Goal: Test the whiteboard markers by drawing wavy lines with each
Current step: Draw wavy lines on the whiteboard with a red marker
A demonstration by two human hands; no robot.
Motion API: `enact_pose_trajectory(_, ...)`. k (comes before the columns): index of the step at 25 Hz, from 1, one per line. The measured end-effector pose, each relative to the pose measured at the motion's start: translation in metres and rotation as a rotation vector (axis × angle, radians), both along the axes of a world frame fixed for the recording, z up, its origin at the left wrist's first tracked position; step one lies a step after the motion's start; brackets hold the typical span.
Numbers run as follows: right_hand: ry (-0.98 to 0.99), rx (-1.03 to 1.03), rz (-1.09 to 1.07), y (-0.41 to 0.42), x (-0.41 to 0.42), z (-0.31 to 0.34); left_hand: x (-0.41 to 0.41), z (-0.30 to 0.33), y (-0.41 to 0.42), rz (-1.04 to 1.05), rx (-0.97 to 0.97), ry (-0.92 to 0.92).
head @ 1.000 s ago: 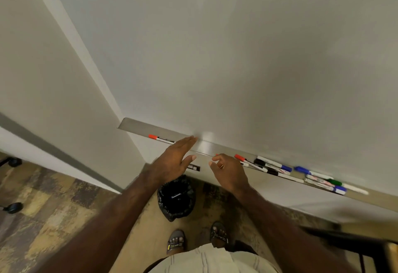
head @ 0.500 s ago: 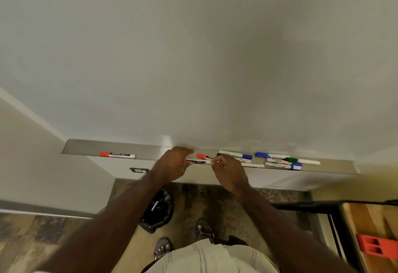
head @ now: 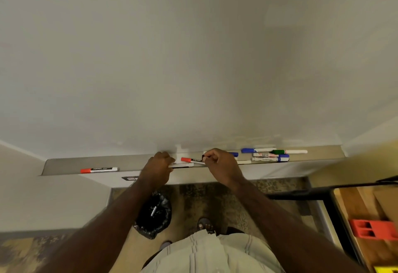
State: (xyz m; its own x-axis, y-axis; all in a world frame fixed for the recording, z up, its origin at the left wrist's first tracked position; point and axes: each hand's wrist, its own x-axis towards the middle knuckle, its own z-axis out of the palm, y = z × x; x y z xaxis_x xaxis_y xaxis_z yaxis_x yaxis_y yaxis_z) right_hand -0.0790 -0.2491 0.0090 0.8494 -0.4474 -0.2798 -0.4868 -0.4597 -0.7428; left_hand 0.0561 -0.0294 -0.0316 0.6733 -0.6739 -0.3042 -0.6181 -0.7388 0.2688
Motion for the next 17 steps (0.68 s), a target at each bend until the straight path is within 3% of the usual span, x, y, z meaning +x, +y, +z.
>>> enact_pose_trajectory(11, 0.015, 0.056, 0.027, -0.002, -0.006, 0.008, -0.006, 0.004, 0.007, 0.091, -0.09, 0.02)
enact_pose_trajectory(17, 0.027, 0.118, 0.031, 0.016, -0.005, 0.026, -0.028, 0.03, 0.005, 0.149, -0.428, 0.07)
